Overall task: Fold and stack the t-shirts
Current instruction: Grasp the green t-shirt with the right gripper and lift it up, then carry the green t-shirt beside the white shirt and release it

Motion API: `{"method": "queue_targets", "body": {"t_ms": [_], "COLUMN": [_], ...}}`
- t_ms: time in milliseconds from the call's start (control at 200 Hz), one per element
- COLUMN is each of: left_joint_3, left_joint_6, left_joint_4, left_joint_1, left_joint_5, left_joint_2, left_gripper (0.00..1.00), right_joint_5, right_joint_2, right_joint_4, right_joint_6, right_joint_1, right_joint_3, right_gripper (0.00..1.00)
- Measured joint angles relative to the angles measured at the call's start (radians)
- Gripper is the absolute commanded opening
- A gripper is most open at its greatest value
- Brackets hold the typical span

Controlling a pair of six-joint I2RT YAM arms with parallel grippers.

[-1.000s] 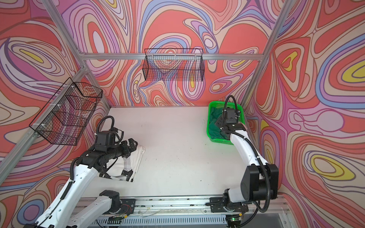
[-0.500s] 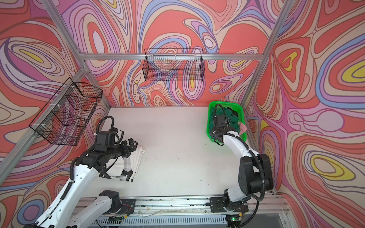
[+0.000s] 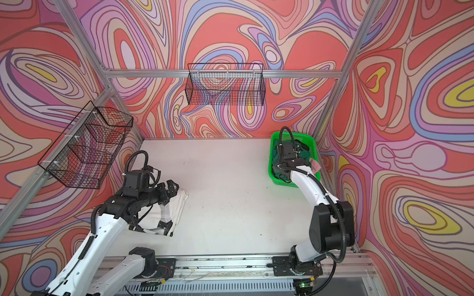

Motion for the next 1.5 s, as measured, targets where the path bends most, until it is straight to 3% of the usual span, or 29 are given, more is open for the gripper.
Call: {"method": "queue_targets", "body": {"t_ms": [235, 461, 656, 781, 856, 976, 1142, 1357, 1502], "left_joint_3": [0.0, 0.0, 0.0, 0.0, 0.0, 0.002, 0.006, 0.007, 0.007], "left_joint_6": [0.0, 0.0, 0.0, 0.0, 0.0, 0.0, -0.002, -0.008, -0.009], "left_joint_4": [0.0, 0.0, 0.0, -0.001, -0.002, -0.005, -0.013, -0.017, -0.017], "left_joint_1": [0.0, 0.0, 0.0, 0.002, 0.003, 0.008, 0.008, 0.009, 0.011], "left_joint_5": [0.006, 0.005, -0.018, -0.048, -0.068, -0.111, -0.195, -0.231, -0.226], "left_joint_2": [0.0, -0.005, -0.018, -0.028, -0.037, -0.06, -0.103, -0.108, -0.082], "left_gripper": [1.0, 1.0, 1.0, 1.0, 1.0, 1.0, 1.0, 1.0, 1.0], "right_joint_5": [0.032, -0.026, -0.255, -0.382, -0.457, -0.546, -0.6, -0.472, -0.447], "right_joint_2": [-0.104, -0.102, -0.024, 0.102, 0.149, 0.14, 0.043, 0.002, -0.003], "right_joint_4": [-0.098, -0.186, -0.196, -0.211, -0.204, -0.159, 0.003, 0.098, 0.159], "right_joint_6": [-0.02, -0.038, -0.05, -0.075, -0.082, -0.068, -0.017, 0.005, 0.026], "right_joint_1": [-0.002, -0.004, 0.017, 0.169, 0.267, 0.375, 0.446, 0.434, 0.334], "right_joint_3": [0.3, 0.583, 0.893, 1.136, 1.19, 1.08, 0.647, 0.168, -0.011], "right_gripper": [0.0, 0.0, 0.0, 0.0, 0.0, 0.0, 0.0, 0.0, 0.37]}}
